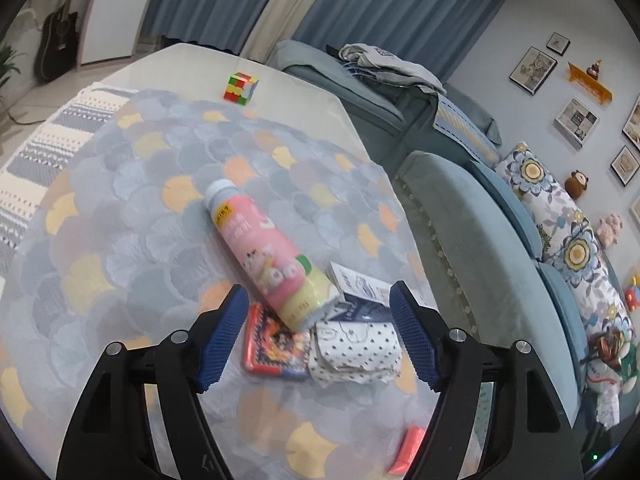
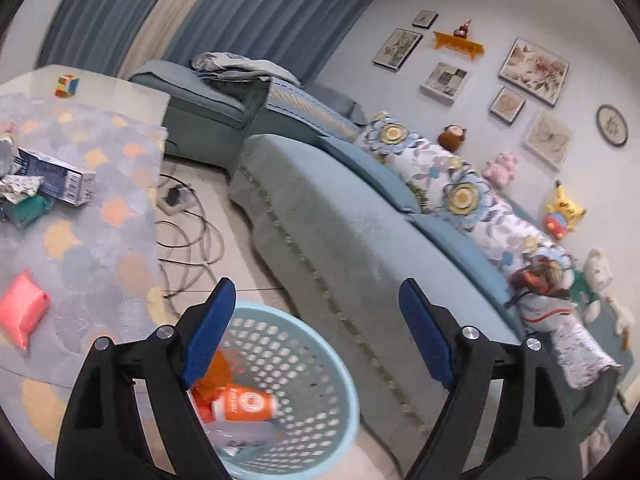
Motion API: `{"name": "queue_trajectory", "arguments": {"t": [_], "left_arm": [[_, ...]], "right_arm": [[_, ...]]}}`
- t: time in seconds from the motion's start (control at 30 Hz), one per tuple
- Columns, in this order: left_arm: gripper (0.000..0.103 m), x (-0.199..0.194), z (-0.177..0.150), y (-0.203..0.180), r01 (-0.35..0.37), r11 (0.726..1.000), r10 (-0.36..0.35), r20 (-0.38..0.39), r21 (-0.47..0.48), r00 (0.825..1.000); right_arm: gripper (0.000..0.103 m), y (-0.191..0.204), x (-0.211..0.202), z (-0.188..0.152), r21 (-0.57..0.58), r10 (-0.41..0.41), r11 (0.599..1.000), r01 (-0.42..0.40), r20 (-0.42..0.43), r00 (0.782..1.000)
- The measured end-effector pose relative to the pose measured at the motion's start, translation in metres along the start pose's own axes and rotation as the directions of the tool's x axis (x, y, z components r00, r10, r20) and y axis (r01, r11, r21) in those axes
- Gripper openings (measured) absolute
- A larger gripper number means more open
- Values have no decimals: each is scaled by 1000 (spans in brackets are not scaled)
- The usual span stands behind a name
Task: Collect trash
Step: 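Grasp the pink yogurt bottle with left tool while right tool grasps pink packet, then carry yogurt bottle and pink packet over the basket and open both tools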
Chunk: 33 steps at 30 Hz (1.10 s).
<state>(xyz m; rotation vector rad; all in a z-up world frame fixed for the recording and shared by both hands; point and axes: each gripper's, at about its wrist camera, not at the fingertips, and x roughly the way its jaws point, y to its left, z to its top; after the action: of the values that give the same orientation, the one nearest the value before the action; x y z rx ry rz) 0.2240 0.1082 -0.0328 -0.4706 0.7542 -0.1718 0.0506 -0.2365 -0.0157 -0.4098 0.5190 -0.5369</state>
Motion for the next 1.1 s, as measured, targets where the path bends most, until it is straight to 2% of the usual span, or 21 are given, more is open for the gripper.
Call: {"name": "queue_trajectory", "arguments": {"t": [0.13, 0.17, 0.2, 0.23, 0.27, 0.3, 0.33, 0.4, 0.43, 0.53, 0.67, 0.73, 0.87, 0.9, 1.0, 1.1], "left_arm": [[71, 12, 6, 2, -12, 1000, 13, -20, 12, 1000], [71, 18, 7, 1, -17, 1000, 18, -32, 24, 999], [71, 21, 7, 1, -19, 999, 20, -38, 28, 999], [71, 25, 9, 2, -23, 999, 25, -43, 29, 999], [71, 30, 11, 3, -27, 999, 28, -47, 24, 999], [71, 34, 13, 6, -28, 1000, 28, -52, 14, 998], [71, 38, 16, 9, -27, 1000, 27, -57, 0, 998], [71, 45, 20, 16, -29, 999, 28, -66, -25, 997], [72, 49, 22, 21, -40, 998, 37, -72, -41, 997], [75, 64, 27, 34, -64, 993, 54, -98, -102, 994], [75, 89, 28, 44, -54, 981, 26, -151, -187, 988], [75, 101, 26, 44, -46, 977, 12, -166, -208, 986], [69, 116, 19, 41, -74, 978, 33, -201, -197, 979], [67, 114, 17, 41, -57, 980, 19, -194, -192, 981], [64, 107, 15, 40, -62, 986, 32, -187, -158, 982], [54, 91, 10, 46, -60, 990, 37, -172, -127, 984]], "right_arm": [[80, 2, -19, 13, 53, 138, 989, -138, -7, 990], [80, 5, -22, 15, 64, 186, 981, -185, -10, 982], [80, 9, -23, 17, 96, 284, 955, -281, -19, 959], [80, 14, -20, 18, 145, 394, 911, -386, -36, 918], [80, 21, -18, 18, 178, 471, 872, -455, -59, 880], [80, 34, -11, 17, 213, 551, 825, -523, -99, 829], [80, 41, -5, 16, 243, 591, 797, -553, -121, 798], [80, 62, 12, 8, 348, 695, 706, -617, -172, 698], [80, 72, 19, 4, 380, 720, 681, -626, -194, 666], [80, 97, 22, -1, 399, 737, 666, -630, -218, 640], [80, 117, 17, -8, 396, 757, 646, -652, -228, 612], [80, 123, 15, -9, 392, 759, 645, -656, -228, 610], [80, 125, 21, -14, 421, 772, 629, -654, -240, 588], [80, 126, 22, -15, 424, 773, 628, -653, -242, 586], [80, 128, 21, -14, 422, 778, 622, -660, -239, 581], [77, 132, 18, -13, 414, 777, 625, -662, -245, 580]]}}
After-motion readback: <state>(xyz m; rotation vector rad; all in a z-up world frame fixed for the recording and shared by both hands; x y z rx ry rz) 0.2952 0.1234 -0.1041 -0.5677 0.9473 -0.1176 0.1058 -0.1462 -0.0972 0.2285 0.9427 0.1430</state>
